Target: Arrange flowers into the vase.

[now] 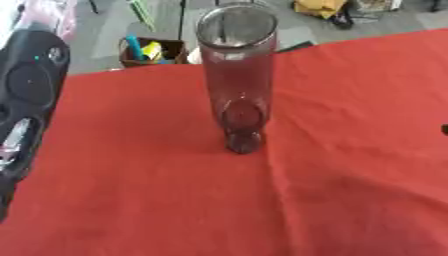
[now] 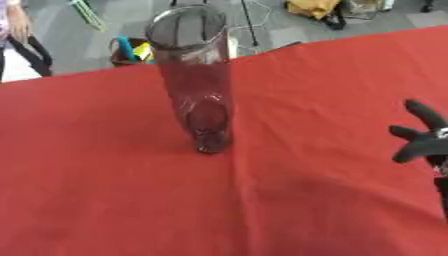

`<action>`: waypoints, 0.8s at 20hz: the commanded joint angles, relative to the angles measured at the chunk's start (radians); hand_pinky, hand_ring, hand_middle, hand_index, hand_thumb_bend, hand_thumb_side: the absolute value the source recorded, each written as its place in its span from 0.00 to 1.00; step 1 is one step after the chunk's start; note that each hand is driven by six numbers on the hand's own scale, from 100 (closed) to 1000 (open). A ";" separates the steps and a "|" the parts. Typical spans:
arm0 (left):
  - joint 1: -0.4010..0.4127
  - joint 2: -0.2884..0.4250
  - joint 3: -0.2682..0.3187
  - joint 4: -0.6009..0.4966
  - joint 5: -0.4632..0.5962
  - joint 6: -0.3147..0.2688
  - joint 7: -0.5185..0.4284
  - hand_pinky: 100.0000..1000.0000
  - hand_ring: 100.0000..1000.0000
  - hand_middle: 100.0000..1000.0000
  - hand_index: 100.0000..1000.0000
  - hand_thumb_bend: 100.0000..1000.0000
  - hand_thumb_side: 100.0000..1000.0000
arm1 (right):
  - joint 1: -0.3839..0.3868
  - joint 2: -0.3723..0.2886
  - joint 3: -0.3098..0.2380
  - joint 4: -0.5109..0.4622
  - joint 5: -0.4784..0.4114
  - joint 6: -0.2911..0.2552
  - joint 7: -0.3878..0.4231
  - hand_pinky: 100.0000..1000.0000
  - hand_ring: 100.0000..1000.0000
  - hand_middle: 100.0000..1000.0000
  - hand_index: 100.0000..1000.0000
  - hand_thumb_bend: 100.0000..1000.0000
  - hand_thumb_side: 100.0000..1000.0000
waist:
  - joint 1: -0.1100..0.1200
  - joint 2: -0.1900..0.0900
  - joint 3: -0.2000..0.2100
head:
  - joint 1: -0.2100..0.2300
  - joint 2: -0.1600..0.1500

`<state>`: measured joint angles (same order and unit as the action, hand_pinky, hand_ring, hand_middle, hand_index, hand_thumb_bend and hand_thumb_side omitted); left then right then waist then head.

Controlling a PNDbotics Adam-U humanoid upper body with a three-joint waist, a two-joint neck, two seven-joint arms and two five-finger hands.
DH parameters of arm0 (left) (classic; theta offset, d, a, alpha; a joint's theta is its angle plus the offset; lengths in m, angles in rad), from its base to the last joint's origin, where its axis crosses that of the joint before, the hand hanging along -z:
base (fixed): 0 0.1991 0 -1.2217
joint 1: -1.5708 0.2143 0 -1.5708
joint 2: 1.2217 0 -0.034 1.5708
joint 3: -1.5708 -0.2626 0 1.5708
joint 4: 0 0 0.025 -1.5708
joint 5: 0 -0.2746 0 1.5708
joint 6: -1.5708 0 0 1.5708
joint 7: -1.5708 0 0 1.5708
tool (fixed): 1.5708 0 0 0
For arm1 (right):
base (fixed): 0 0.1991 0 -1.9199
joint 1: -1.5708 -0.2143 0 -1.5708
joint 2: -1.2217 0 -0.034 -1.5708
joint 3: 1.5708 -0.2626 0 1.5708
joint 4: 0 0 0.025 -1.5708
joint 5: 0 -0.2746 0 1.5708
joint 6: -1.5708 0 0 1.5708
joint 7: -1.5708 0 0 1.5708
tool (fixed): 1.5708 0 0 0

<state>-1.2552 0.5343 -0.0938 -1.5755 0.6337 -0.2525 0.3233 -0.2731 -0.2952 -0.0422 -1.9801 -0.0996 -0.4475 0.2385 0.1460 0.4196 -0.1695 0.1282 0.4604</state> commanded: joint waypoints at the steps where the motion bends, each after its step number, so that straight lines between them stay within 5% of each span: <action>1: -0.029 0.016 0.021 -0.028 0.005 -0.014 0.001 0.00 0.00 0.00 0.00 0.02 0.46 | -0.007 -0.012 0.001 -0.020 -0.002 0.000 0.010 0.85 1.00 0.46 0.63 0.00 0.91 | -0.007 -0.017 -0.001 | 0.002 -0.040; 6: -0.034 0.016 0.022 -0.048 0.018 -0.014 0.013 0.00 0.00 0.00 0.00 0.04 0.46 | -0.010 -0.011 0.005 -0.020 0.000 0.005 0.016 0.85 1.00 0.46 0.63 0.00 0.91 | -0.003 -0.015 -0.003 | -0.011 -0.073; 16: -0.050 0.001 0.035 -0.090 0.064 -0.004 0.053 0.00 0.00 0.00 0.00 0.08 0.46 | -0.016 -0.004 0.014 -0.020 -0.005 0.014 0.032 0.85 1.00 0.46 0.63 0.00 0.91 | 0.001 -0.012 -0.022 | 0.011 -0.074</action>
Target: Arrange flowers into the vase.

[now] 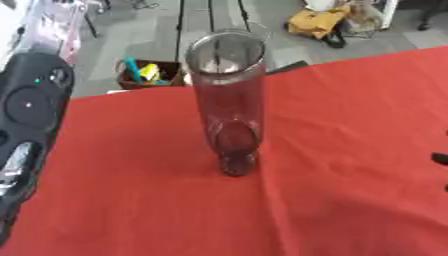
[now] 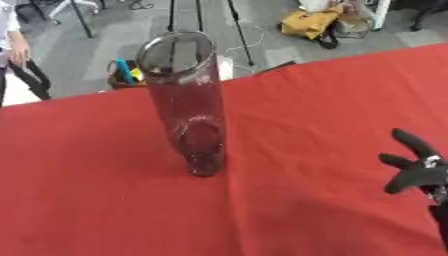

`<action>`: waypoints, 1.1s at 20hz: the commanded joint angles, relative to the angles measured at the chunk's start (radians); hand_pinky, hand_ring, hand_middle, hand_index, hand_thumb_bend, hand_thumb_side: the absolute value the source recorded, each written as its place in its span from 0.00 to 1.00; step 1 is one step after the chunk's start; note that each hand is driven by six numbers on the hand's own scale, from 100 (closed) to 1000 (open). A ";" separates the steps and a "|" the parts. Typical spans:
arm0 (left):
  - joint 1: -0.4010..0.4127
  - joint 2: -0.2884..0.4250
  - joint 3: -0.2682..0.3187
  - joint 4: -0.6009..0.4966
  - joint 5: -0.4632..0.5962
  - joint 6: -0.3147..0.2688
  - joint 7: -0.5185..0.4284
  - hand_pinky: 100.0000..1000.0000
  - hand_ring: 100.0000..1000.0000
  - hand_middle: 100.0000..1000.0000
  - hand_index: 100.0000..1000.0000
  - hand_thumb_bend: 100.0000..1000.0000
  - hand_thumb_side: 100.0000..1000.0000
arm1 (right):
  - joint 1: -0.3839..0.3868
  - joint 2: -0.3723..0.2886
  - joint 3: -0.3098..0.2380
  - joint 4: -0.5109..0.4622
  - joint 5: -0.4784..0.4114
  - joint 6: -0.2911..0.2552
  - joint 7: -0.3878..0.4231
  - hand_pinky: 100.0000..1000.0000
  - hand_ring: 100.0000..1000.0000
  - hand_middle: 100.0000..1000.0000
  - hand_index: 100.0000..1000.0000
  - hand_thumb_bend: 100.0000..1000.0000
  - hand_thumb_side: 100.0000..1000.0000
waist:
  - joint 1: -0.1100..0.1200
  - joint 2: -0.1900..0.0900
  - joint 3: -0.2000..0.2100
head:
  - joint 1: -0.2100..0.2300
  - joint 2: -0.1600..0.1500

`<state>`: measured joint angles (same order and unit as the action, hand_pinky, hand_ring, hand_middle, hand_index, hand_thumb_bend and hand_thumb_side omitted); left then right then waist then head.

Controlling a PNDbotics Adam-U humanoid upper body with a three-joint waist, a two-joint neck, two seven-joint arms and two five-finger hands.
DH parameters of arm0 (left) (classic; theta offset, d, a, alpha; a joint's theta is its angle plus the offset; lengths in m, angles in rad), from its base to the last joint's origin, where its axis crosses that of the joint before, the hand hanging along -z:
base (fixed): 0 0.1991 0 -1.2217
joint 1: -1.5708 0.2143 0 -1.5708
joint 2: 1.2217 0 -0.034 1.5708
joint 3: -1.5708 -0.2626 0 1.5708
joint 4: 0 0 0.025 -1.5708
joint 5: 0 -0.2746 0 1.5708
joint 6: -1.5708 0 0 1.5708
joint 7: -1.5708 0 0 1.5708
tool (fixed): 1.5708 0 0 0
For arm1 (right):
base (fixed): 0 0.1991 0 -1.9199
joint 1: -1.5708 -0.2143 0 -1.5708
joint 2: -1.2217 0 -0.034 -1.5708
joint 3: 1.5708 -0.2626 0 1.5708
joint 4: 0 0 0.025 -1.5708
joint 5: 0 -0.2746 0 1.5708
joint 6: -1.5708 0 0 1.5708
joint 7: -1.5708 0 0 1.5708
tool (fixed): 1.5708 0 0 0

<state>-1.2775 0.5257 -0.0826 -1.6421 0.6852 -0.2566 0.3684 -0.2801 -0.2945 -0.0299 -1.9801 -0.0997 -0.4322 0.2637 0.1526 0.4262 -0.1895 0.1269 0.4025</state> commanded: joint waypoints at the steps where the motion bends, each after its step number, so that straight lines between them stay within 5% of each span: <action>1: -0.030 0.008 0.025 -0.026 0.017 0.001 0.009 0.00 0.00 0.00 0.00 0.08 0.46 | -0.010 -0.004 0.003 -0.020 -0.006 -0.001 0.007 0.85 1.00 0.46 0.63 0.00 0.91 | -0.005 -0.019 -0.004 | 0.017 -0.018; 8: -0.024 0.008 0.001 -0.027 0.009 0.022 -0.014 0.00 0.00 0.00 0.00 0.02 0.47 | -0.012 -0.001 0.004 -0.020 -0.005 0.002 0.015 0.85 1.00 0.45 0.63 0.00 0.91 | -0.003 -0.011 -0.007 | 0.020 -0.012; 14: 0.010 0.034 -0.022 -0.017 -0.104 0.035 -0.054 0.00 0.00 0.00 0.00 0.00 0.44 | -0.008 0.000 0.000 -0.020 0.004 0.006 0.014 0.86 1.00 0.45 0.62 0.00 0.91 | -0.002 -0.009 0.003 | 0.003 -0.006; 22: 0.033 0.035 -0.039 -0.002 -0.105 0.086 -0.085 0.00 0.00 0.00 0.00 0.00 0.49 | -0.012 0.000 -0.001 -0.020 0.003 0.016 0.012 0.86 1.00 0.45 0.62 0.00 0.91 | -0.001 -0.011 0.011 | -0.032 -0.117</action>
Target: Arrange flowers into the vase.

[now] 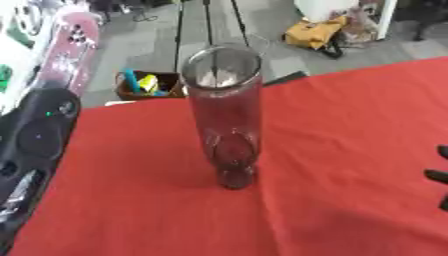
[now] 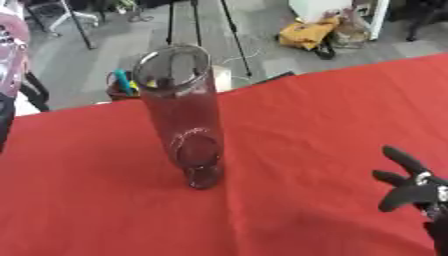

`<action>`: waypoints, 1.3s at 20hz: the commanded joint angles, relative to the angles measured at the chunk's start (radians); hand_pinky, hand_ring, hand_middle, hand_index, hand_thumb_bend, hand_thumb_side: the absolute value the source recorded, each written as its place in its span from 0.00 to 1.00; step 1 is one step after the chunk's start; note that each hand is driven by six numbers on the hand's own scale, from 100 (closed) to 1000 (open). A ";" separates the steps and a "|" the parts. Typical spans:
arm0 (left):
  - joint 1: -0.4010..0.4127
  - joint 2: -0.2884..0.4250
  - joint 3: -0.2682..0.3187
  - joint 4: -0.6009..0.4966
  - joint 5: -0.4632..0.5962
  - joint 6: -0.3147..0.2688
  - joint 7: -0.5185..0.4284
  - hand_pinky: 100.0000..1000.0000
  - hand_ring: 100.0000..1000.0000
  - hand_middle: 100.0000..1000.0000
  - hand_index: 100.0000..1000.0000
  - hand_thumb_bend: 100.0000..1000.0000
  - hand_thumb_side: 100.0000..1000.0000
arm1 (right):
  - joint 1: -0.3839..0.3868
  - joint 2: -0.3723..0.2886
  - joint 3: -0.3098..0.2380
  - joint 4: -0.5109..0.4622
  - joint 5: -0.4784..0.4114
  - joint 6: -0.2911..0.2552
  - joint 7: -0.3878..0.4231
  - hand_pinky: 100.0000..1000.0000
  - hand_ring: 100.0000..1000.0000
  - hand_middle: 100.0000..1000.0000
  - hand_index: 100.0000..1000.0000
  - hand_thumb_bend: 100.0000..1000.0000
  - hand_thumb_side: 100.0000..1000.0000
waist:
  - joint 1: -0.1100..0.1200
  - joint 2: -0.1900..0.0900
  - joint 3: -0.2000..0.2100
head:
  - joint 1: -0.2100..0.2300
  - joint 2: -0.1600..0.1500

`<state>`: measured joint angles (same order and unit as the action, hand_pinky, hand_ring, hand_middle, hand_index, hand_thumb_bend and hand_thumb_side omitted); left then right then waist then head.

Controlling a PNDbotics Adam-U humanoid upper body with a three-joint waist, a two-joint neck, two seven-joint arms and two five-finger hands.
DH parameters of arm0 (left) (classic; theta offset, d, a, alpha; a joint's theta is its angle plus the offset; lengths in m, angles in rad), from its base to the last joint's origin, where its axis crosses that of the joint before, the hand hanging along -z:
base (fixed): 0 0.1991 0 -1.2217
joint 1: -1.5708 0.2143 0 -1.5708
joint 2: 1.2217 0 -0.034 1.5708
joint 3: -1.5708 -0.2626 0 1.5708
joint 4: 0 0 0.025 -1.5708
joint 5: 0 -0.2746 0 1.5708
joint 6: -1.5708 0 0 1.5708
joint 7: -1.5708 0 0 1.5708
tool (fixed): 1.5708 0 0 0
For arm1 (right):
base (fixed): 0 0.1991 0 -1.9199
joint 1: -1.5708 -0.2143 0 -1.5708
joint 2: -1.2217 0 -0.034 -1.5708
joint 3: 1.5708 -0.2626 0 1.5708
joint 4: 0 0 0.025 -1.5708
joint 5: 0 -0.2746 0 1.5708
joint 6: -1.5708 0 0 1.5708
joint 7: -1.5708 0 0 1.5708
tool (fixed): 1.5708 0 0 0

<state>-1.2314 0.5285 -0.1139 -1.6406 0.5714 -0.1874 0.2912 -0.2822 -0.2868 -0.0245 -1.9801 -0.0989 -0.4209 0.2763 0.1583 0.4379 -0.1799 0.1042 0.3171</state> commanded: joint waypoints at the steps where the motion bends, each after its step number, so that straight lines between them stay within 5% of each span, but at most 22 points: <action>1: -0.012 0.033 -0.008 -0.003 0.011 0.022 -0.010 0.00 0.00 0.00 0.00 0.00 0.49 | -0.010 -0.008 -0.006 -0.020 0.001 0.006 0.000 0.86 1.00 0.45 0.63 0.00 0.91 | -0.007 -0.023 0.002 | -0.011 -0.038; 11: -0.004 0.027 -0.020 -0.008 0.005 0.033 -0.021 0.00 0.00 0.00 0.00 0.00 0.49 | -0.012 -0.007 -0.006 -0.020 -0.004 0.015 0.004 0.86 1.00 0.45 0.63 0.00 0.90 | -0.004 -0.027 0.002 | -0.019 -0.048; 26: -0.010 0.003 -0.053 -0.008 0.046 0.113 0.004 0.00 0.00 0.00 0.00 0.00 0.57 | -0.015 -0.002 -0.003 -0.020 -0.004 0.022 0.014 0.86 1.00 0.45 0.63 0.00 0.90 | -0.004 -0.024 0.000 | -0.017 -0.016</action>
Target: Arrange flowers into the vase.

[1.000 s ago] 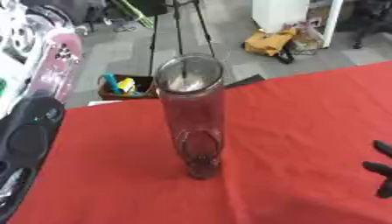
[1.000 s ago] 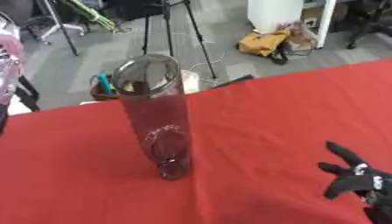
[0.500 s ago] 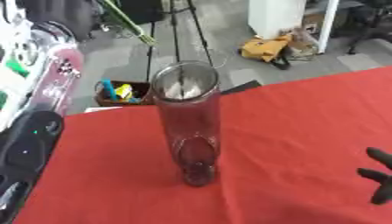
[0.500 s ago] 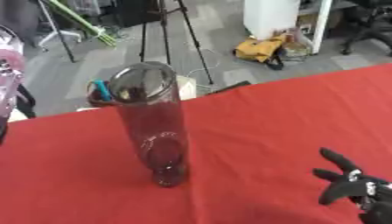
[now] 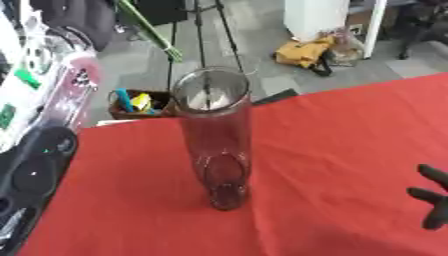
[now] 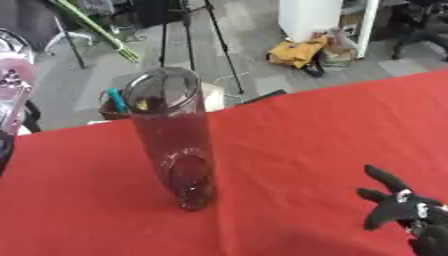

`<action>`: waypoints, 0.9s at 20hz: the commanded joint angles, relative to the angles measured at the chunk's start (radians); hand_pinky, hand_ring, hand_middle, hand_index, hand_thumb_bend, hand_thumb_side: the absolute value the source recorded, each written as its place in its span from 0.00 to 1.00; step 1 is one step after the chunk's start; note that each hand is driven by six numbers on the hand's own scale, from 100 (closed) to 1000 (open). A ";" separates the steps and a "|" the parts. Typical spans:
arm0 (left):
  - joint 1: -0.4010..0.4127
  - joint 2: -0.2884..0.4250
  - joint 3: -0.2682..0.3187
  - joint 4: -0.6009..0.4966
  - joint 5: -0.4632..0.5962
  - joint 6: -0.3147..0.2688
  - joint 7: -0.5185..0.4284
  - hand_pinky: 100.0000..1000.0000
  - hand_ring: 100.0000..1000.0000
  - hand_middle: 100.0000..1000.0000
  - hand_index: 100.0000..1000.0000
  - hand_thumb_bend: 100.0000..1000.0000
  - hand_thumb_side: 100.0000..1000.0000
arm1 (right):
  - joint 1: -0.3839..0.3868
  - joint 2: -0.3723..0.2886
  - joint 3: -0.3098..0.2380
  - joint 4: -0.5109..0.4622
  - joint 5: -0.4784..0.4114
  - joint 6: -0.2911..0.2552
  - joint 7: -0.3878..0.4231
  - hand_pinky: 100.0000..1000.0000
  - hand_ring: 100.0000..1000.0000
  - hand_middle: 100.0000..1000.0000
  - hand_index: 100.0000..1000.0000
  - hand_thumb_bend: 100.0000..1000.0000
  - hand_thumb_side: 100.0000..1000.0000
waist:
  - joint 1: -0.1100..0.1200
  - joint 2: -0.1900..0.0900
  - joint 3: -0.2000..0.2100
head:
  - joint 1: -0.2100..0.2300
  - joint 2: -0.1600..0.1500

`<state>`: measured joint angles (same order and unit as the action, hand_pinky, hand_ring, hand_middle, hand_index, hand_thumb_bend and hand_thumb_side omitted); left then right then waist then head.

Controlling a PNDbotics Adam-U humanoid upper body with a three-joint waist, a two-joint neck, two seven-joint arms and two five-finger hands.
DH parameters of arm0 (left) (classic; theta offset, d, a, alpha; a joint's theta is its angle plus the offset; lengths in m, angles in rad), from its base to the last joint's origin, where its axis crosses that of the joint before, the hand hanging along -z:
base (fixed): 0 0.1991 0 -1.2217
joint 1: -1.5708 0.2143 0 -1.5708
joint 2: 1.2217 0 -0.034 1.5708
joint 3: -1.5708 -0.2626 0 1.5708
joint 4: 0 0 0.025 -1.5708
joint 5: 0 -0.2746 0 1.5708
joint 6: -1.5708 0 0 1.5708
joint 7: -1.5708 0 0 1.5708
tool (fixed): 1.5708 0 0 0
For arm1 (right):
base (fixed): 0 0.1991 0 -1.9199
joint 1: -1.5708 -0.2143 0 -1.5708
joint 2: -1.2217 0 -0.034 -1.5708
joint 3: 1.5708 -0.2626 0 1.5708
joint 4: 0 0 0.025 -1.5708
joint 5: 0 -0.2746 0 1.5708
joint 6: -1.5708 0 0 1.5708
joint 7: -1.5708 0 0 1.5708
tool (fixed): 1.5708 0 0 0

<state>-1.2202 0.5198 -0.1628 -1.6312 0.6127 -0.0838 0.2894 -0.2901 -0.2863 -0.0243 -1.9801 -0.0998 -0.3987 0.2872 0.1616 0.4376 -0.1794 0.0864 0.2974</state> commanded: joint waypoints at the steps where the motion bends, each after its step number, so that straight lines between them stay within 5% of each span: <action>1: -0.021 0.011 -0.006 -0.019 0.004 0.012 0.007 0.00 0.00 0.00 0.00 0.00 0.58 | -0.007 -0.003 -0.003 -0.020 -0.003 0.000 0.003 0.86 1.00 0.45 0.63 0.00 0.90 | -0.008 -0.024 0.000 | 0.001 0.006; 18: -0.024 -0.015 -0.032 -0.052 0.060 0.096 0.049 0.00 0.00 0.00 0.00 0.00 0.60 | 0.001 -0.001 -0.007 -0.020 -0.009 0.014 0.005 0.87 1.00 0.45 0.63 0.00 0.90 | -0.006 -0.041 0.008 | -0.014 0.055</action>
<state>-1.2233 0.4943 -0.1912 -1.6629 0.6642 0.0010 0.3335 -0.2856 -0.2854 -0.0245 -1.9801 -0.1011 -0.3878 0.2926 0.1626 0.4257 -0.1720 0.0764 0.3467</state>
